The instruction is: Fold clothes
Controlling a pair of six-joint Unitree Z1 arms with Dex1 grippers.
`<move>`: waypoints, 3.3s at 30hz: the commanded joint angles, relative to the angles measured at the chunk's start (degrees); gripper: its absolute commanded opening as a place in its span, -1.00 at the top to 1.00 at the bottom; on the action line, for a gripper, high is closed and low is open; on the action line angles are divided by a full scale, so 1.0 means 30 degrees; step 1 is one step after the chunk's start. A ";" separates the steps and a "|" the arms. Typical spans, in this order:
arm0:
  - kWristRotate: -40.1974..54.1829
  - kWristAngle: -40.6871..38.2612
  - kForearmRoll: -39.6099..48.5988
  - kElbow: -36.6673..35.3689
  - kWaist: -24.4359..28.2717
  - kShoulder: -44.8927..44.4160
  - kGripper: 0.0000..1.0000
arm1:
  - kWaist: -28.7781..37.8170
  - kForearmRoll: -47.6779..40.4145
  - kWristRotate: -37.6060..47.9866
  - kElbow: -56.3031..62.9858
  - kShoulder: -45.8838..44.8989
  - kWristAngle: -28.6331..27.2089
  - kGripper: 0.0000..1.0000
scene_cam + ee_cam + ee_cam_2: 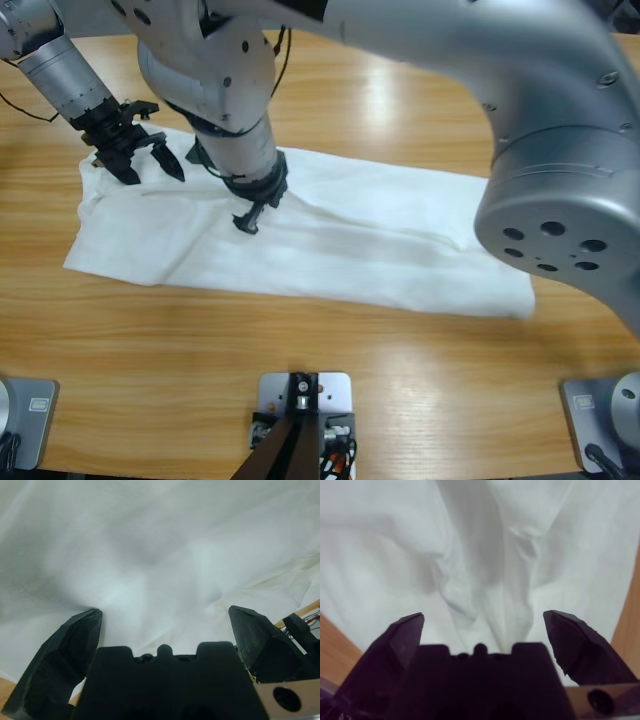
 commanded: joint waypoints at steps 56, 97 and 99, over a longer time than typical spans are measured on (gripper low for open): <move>-0.0140 0.0293 -0.0219 0.1250 0.0178 -0.1315 -0.99 | -0.8238 -0.5722 0.7450 1.3286 -1.3277 0.5612 -1.00; 0.0258 -0.1260 -0.1508 0.4877 0.0225 -1.0450 -0.99 | -1.9629 -2.2527 1.5354 4.1165 -2.6150 1.0347 -0.96; 0.0165 -0.1037 -0.1508 0.4906 0.0225 -1.0415 -0.99 | -2.0179 -2.2603 1.5231 4.0937 -2.5277 1.0323 -0.96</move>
